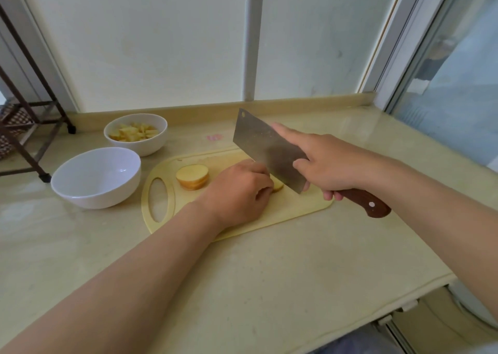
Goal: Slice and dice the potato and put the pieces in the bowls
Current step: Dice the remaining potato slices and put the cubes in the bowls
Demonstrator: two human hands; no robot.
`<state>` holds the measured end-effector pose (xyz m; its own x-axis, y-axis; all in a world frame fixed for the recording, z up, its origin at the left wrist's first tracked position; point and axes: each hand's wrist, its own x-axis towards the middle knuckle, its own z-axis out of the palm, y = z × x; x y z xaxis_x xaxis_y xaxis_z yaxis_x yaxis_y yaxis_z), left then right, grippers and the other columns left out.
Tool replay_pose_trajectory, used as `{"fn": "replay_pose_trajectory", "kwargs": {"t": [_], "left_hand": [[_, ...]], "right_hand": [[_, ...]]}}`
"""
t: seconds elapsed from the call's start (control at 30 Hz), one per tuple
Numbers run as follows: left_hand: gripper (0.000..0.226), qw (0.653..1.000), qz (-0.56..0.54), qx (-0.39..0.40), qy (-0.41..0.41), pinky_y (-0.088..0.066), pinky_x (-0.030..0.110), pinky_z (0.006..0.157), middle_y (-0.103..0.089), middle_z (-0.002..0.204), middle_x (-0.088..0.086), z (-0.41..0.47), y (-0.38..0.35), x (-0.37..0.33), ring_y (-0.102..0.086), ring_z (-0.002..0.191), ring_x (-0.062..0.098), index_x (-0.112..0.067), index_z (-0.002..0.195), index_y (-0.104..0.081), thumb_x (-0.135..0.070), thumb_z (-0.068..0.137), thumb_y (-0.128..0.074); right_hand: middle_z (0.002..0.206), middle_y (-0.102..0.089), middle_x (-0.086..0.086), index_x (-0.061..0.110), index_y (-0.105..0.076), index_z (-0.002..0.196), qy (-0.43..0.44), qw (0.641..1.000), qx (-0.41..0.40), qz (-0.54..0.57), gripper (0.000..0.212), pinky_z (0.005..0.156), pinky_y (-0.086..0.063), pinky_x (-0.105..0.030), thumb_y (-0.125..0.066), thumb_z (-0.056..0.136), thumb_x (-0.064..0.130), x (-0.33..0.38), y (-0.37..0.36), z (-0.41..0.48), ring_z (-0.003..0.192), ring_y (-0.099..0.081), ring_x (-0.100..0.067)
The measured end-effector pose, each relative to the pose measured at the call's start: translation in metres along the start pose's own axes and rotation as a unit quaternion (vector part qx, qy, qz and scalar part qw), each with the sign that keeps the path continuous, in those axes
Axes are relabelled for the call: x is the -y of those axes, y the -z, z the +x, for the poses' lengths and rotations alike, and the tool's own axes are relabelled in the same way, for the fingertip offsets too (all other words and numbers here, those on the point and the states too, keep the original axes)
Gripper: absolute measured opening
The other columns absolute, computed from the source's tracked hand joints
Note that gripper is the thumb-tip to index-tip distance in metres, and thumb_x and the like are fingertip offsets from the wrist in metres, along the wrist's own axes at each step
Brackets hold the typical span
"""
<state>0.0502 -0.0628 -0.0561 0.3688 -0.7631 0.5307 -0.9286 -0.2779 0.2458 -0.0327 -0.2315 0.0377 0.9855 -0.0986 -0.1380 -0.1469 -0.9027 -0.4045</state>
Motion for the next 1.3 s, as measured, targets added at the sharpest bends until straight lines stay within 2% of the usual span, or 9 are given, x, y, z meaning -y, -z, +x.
{"fn": "replay_pose_trajectory", "kwargs": {"t": [0.2, 0.33, 0.47, 0.67, 0.77, 0.83, 1.03, 1.3], "left_hand": [[0.016, 1.0, -0.004, -0.004, -0.003, -0.049, 0.03, 0.068, -0.067, 0.082, 0.002, -0.001, 0.002, 0.0, -0.058, 0.076, 0.021, -0.011, 0.08, -0.075, -0.013, 0.085, -0.06], [0.015, 1.0, -0.002, -0.004, -0.001, -0.051, 0.032, 0.068, -0.067, 0.084, 0.001, -0.002, 0.002, 0.001, -0.059, 0.077, 0.021, -0.011, 0.081, -0.076, -0.013, 0.084, -0.062], [0.014, 1.0, -0.003, -0.006, 0.003, -0.052, 0.035, 0.066, -0.066, 0.083, 0.0, -0.002, 0.002, 0.004, -0.057, 0.076, 0.021, -0.012, 0.078, -0.075, -0.012, 0.084, -0.062], [0.016, 1.0, 0.003, -0.007, -0.011, -0.053, 0.036, 0.066, -0.068, 0.083, 0.005, 0.0, 0.001, 0.005, -0.061, 0.077, 0.026, -0.009, 0.081, -0.076, -0.011, 0.083, -0.06], [0.015, 0.999, -0.013, -0.02, -0.023, -0.053, 0.029, 0.069, -0.07, 0.087, 0.004, -0.002, 0.003, 0.003, -0.063, 0.077, 0.026, -0.011, 0.084, -0.077, -0.005, 0.078, -0.065], [0.017, 0.999, -0.021, -0.028, -0.026, -0.052, 0.027, 0.07, -0.072, 0.09, 0.002, -0.002, 0.004, 0.001, -0.064, 0.079, 0.025, -0.012, 0.088, -0.078, -0.003, 0.077, -0.069], [0.012, 0.999, 0.011, -0.031, 0.005, -0.051, 0.034, 0.058, -0.065, 0.076, 0.002, -0.004, 0.004, 0.005, -0.057, 0.071, 0.024, -0.01, 0.069, -0.071, -0.013, 0.078, -0.063], [0.017, 1.0, 0.008, -0.025, 0.016, -0.051, 0.035, 0.056, -0.062, 0.074, 0.0, -0.004, 0.003, 0.009, -0.055, 0.07, 0.02, -0.011, 0.068, -0.071, -0.017, 0.078, -0.059]], "right_hand": [[0.093, -0.065, -0.003, 0.071, -0.001, 0.151, -0.003, 1.0, 0.011, -0.021, 0.078, 0.051, -0.063, -0.04, -0.036, 0.108, 0.016, 0.003, 0.0, -0.009, 0.048, -0.067, -0.019], [0.096, -0.06, 0.0, 0.072, 0.001, 0.15, -0.013, 0.999, 0.025, -0.043, 0.078, 0.054, -0.064, -0.044, -0.035, 0.109, 0.016, 0.006, 0.001, -0.013, 0.052, -0.069, -0.023], [0.098, -0.063, -0.007, 0.073, 0.001, 0.15, -0.029, 0.997, 0.049, -0.06, 0.077, 0.054, -0.063, -0.046, -0.035, 0.11, 0.017, 0.007, 0.005, -0.021, 0.053, -0.068, -0.026], [0.093, -0.062, -0.008, 0.067, 0.006, 0.152, -0.039, 0.997, 0.039, -0.056, 0.084, 0.048, -0.062, -0.039, -0.035, 0.105, 0.011, 0.022, -0.01, -0.005, 0.05, -0.068, -0.024], [0.091, -0.068, -0.013, 0.062, 0.007, 0.156, -0.025, 0.998, 0.02, -0.057, 0.091, 0.048, -0.06, -0.036, -0.037, 0.1, 0.005, 0.031, -0.018, 0.021, 0.058, -0.073, -0.031], [0.09, -0.07, -0.016, 0.059, 0.007, 0.157, -0.017, 0.998, 0.021, -0.06, 0.094, 0.048, -0.061, -0.036, -0.037, 0.097, 0.003, 0.036, -0.017, 0.031, 0.056, -0.071, -0.03], [0.095, -0.07, -0.011, 0.066, -0.001, 0.155, -0.039, 0.999, 0.01, 0.001, 0.089, 0.047, -0.058, -0.034, -0.034, 0.099, 0.004, 0.025, -0.014, 0.023, 0.049, -0.066, -0.021], [0.085, -0.074, -0.011, 0.065, -0.005, 0.156, -0.034, 0.999, -0.001, 0.035, 0.082, 0.048, -0.06, -0.038, -0.038, 0.105, 0.009, 0.012, -0.003, -0.001, 0.046, -0.064, -0.021]]}}
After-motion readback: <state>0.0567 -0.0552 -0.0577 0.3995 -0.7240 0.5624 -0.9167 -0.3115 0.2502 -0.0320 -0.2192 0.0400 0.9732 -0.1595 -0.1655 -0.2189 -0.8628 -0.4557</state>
